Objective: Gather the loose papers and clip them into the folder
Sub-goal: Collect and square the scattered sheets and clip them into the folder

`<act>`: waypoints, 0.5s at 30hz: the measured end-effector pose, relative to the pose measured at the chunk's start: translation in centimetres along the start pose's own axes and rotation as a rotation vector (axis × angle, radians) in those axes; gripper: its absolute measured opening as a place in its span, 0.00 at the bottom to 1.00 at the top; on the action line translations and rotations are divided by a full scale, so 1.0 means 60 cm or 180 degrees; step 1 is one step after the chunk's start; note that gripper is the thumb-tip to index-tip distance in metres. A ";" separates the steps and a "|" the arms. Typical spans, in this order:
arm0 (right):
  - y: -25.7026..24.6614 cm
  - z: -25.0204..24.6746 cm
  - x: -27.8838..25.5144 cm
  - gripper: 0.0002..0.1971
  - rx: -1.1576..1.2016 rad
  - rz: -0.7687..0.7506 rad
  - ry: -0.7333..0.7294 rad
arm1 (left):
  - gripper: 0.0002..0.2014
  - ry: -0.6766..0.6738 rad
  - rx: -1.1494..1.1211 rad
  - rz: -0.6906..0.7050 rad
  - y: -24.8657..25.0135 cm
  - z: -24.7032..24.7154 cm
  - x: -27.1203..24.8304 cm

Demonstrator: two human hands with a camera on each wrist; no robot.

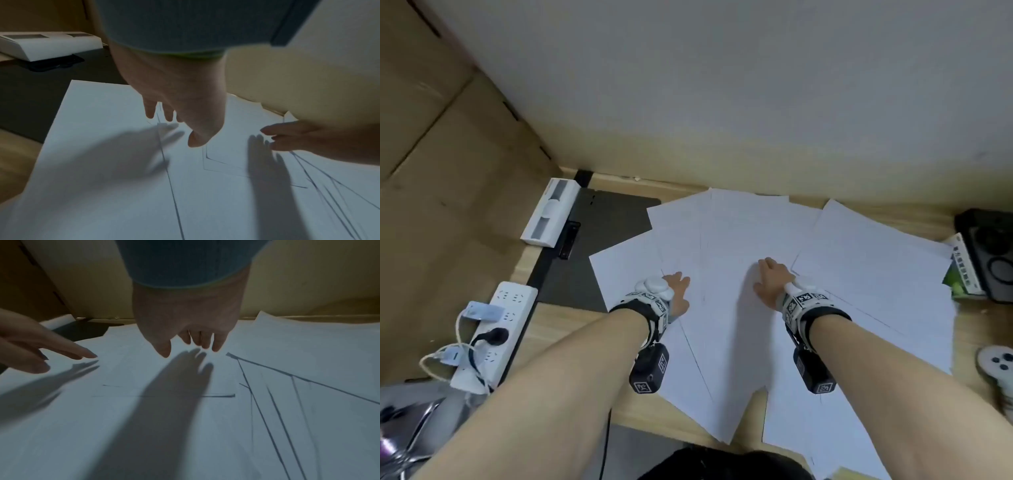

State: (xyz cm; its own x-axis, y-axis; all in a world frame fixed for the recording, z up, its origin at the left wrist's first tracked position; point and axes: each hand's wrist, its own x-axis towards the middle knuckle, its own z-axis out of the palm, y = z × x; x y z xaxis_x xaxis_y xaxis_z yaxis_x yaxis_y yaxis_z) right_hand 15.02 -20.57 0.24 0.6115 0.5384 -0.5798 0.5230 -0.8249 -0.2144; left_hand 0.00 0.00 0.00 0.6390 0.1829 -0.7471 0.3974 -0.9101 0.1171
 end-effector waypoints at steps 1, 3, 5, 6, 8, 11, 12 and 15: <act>0.004 -0.003 0.011 0.24 0.0037 -0.0037 0.0078 | 0.31 -0.0069 0.0072 0.0014 -0.001 0.002 0.007; 0.013 -0.002 0.040 0.28 -0.0008 -0.0118 0.0194 | 0.33 -0.0131 0.0139 0.0014 -0.006 0.002 0.019; 0.016 0.004 0.068 0.32 -0.0124 -0.0283 0.0206 | 0.33 -0.0158 0.0242 -0.0015 -0.012 0.006 0.030; 0.017 0.010 0.078 0.32 -0.0153 -0.0363 0.0235 | 0.33 -0.0092 0.0345 -0.0046 -0.016 0.007 0.032; 0.022 0.022 0.084 0.32 -0.0153 -0.0465 0.0329 | 0.33 0.0158 0.0474 -0.0132 -0.025 0.011 0.036; 0.022 0.043 0.072 0.35 -0.0103 -0.0577 0.0299 | 0.32 0.0433 0.0433 -0.0214 -0.040 0.015 0.047; 0.019 0.054 0.065 0.35 -0.0085 -0.0686 0.0304 | 0.32 0.0499 0.0426 -0.0206 -0.044 0.013 0.049; 0.006 0.061 0.041 0.30 0.0113 -0.0899 0.0373 | 0.31 0.0672 0.0184 -0.0036 -0.062 -0.002 0.051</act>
State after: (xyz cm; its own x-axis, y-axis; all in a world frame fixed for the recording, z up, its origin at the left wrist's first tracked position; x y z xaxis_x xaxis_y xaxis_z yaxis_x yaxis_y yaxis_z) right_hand 14.55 -20.18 -4.14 0.5102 0.7618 -0.3991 0.6623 -0.6441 -0.3828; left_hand 0.55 3.97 -2.63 0.7609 0.2614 -0.5939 0.3707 -0.9263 0.0671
